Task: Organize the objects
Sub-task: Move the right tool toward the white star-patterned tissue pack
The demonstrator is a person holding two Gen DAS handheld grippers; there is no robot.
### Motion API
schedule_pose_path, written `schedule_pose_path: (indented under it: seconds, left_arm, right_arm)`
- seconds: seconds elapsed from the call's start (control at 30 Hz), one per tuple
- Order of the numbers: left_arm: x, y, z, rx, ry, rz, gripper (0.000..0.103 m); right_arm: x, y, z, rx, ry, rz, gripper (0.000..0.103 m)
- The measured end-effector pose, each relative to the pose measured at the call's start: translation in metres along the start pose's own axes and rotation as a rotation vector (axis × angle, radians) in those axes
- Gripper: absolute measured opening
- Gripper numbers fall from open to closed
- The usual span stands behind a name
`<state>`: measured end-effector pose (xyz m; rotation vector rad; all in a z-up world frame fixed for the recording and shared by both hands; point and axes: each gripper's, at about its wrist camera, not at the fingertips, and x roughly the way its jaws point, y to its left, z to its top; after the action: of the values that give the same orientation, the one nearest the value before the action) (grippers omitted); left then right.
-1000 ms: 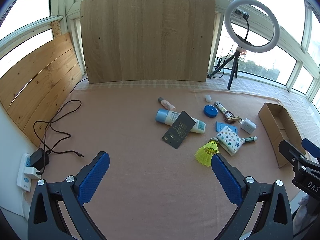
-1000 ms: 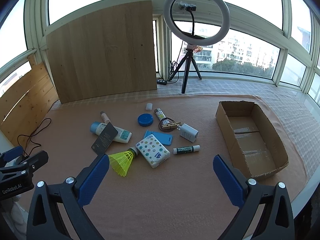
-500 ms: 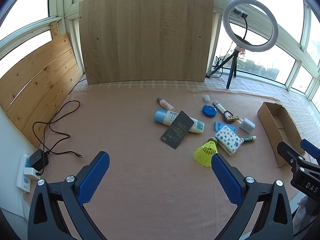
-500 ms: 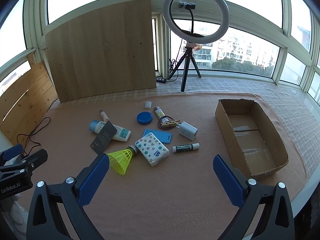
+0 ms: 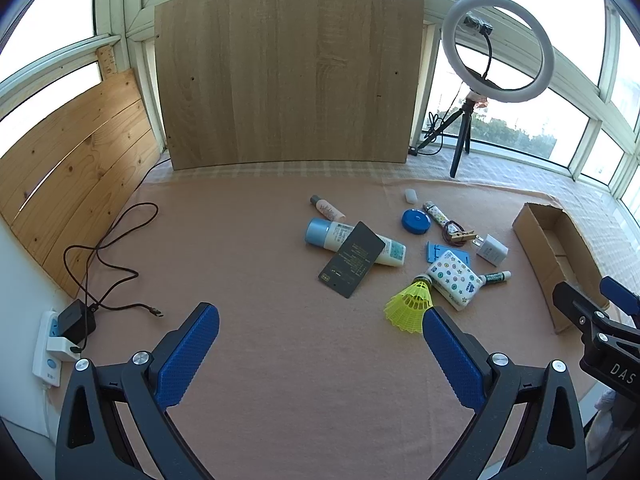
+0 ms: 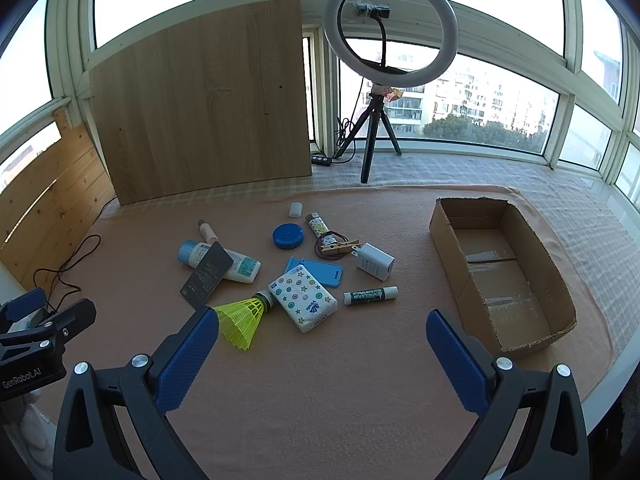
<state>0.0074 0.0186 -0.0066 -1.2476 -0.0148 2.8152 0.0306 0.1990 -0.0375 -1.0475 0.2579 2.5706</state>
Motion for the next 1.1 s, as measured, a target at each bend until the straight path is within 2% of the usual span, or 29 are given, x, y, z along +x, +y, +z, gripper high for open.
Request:
schedule_pose_path:
  seconds: [0.57, 1.1]
  left_arm:
    - [0.007, -0.001, -0.002, 0.002, 0.013, -0.008, 0.103]
    - [0.025, -0.010, -0.004, 0.019, 0.042, -0.043, 0.103]
  right_arm:
    - [0.004, -0.002, -0.002, 0.004, 0.011, 0.000, 0.103]
    - [0.022, -0.006, -0.004, 0.005, 0.057, 0.010, 0.103]
